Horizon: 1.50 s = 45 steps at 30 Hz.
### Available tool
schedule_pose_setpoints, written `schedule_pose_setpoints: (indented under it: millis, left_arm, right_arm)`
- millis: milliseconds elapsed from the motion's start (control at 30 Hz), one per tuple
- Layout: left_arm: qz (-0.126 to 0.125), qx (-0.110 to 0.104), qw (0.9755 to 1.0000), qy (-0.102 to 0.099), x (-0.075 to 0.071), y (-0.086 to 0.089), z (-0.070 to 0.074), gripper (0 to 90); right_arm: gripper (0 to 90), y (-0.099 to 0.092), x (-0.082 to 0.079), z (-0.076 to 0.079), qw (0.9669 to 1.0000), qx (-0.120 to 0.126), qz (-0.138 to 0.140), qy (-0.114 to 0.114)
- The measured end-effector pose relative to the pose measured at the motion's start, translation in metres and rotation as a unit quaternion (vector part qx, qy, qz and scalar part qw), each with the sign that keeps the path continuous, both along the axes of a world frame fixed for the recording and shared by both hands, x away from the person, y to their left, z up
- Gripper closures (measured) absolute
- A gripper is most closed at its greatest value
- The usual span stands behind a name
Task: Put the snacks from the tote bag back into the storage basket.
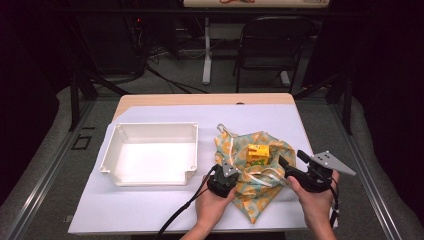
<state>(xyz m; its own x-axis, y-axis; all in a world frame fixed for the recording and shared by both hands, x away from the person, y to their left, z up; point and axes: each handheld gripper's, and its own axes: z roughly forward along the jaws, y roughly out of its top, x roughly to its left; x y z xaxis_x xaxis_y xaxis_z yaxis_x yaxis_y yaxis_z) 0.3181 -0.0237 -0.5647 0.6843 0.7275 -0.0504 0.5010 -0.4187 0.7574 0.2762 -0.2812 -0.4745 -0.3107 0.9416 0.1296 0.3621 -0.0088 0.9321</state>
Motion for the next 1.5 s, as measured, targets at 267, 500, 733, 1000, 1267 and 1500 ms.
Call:
schedule_pose_setpoints:
  millis: [267, 500, 733, 1000, 1267, 1500]
  left_arm:
    - [0.002, -0.002, 1.0000, -0.006, -0.002, 0.000, 0.000, 90.0]
    - [0.001, -0.006, 0.9999, -0.008, -0.002, 0.001, 0.000, 90.0]
    - [0.003, -0.007, 0.9999, -0.007, -0.001, 0.001, 0.000, 90.0]
    - [0.004, -0.018, 0.9998, -0.004, -0.001, 0.003, 0.000, 90.0]
    - [0.002, -0.018, 0.9998, -0.004, -0.002, 0.003, 0.000, 90.0]
    - [0.004, -0.018, 0.9998, 0.000, -0.001, 0.003, 0.000, 90.0]
  right_arm:
    - [22.9, 0.048, 0.015, -0.004, 0.9997, -0.017, 0.000, 0.018]
    - [13.8, 0.067, 0.033, -0.020, 0.9986, 0.005, -0.023, 0.048]
    - [14.0, 0.085, 0.042, -0.030, 0.9973, -0.018, -0.048, 0.053]
    - [17.0, 0.096, 0.052, -0.041, 0.9945, -0.036, -0.084, 0.052]
    - [18.6, 0.102, 0.061, -0.055, 0.9914, -0.055, -0.102, 0.061]
    - [21.2, 0.103, 0.064, -0.060, 0.9900, -0.067, -0.105, 0.065]
